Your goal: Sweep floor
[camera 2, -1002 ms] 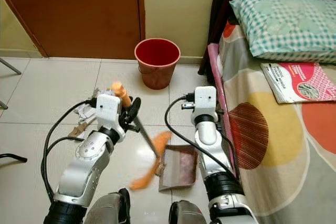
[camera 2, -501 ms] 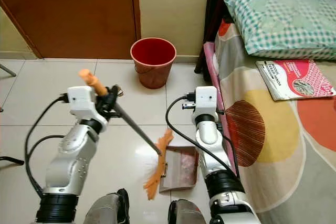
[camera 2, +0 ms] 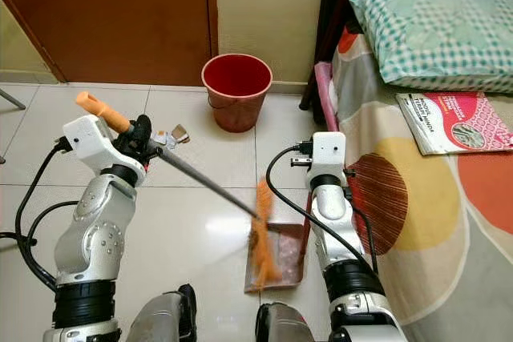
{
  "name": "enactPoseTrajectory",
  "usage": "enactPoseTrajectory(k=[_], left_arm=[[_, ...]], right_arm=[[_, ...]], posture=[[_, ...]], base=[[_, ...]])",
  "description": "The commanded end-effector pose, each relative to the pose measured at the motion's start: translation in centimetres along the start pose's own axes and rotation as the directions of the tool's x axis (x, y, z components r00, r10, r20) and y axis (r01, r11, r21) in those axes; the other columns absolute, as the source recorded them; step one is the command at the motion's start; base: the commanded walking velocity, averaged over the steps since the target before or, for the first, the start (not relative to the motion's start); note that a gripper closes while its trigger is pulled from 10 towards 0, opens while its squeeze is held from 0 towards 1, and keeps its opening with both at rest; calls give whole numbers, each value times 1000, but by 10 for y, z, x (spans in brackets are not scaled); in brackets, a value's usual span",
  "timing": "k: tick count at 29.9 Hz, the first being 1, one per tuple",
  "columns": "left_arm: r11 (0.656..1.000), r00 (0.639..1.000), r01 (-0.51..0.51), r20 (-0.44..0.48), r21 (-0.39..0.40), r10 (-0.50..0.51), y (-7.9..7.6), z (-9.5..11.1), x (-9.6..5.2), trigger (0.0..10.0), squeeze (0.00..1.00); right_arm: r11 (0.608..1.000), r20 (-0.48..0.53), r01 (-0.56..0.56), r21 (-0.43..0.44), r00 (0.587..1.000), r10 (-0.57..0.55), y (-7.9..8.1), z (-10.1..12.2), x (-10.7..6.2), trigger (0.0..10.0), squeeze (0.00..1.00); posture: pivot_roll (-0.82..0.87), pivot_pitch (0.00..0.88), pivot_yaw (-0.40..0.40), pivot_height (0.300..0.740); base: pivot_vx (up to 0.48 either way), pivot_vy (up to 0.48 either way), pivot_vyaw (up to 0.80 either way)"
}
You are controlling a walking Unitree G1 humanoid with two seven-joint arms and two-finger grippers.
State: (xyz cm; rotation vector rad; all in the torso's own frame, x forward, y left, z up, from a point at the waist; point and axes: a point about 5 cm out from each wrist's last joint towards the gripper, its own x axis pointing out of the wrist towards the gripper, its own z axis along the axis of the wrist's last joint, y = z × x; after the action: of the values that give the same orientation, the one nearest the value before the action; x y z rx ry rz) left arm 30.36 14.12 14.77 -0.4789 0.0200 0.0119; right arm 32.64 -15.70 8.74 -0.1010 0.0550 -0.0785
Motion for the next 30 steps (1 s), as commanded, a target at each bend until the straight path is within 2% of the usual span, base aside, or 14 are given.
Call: enactPoseTrajectory(k=[1,5,7,9,12,15,16,20,26,28,30], left_arm=[[996,999,41,0,-84,-41,-13,-1,0,10000,0],[996,999,42,0,-78,-42,-11,2,2,10000,0],[999,999,23,31,-46,-21,1,11,3,10000,0],[999,999,19,37,-44,-17,4,12,3,10000,0],[998,995,-25,96,-58,31,22,33,5,10000,0],[996,988,-42,145,-79,53,27,50,9,10000,0],[993,981,-54,181,-108,73,31,64,12,10000,0],[988,971,-57,223,-145,89,33,80,16,10000,0],[995,970,-54,231,-87,73,34,85,18,10000,0],[999,978,-49,203,4,47,39,77,15,10000,0],[999,980,-46,196,24,40,40,75,14,10000,0]], right_arm=[[1000,-24,11,-4,1000,-11,-6,-6,-4,10000,0],[1000,-51,27,6,998,-26,-12,-12,-7,10000,0],[999,-69,51,7,996,-50,-20,-16,-10,10000,0],[998,-71,54,9,996,-53,-22,-17,-11,10000,0],[998,-86,67,-5,994,-67,-30,-23,-17,10000,0],[998,-89,66,-11,994,-67,-32,-23,-20,10000,0],[998,-91,62,-17,994,-63,-33,-24,-21,10000,0],[999,-90,50,-21,995,-51,-31,-22,-19,10000,0],[999,-89,35,-31,995,-38,-29,-20,-18,10000,0],[999,-90,34,-32,995,-37,-29,-20,-18,10000,0],[999,-90,34,-32,995,-37,-29,-20,-18,10000,0]], posture=[[40,169,-79,740],[38,140,-76,740],[37,117,-76,740],[37,117,-76,740],[42,100,-75,740],[44,97,-74,740],[44,97,-74,740],[35,118,-60,740],[30,117,-57,740],[30,117,-57,740],[30,117,-57,740]], base=[[0,0,0],[0,0,0],[0,0,0],[0,0,0],[0,0,0],[0,0,0],[0,0,0],[0,0,0],[0,0,0],[0,0,0],[0,0,0]])
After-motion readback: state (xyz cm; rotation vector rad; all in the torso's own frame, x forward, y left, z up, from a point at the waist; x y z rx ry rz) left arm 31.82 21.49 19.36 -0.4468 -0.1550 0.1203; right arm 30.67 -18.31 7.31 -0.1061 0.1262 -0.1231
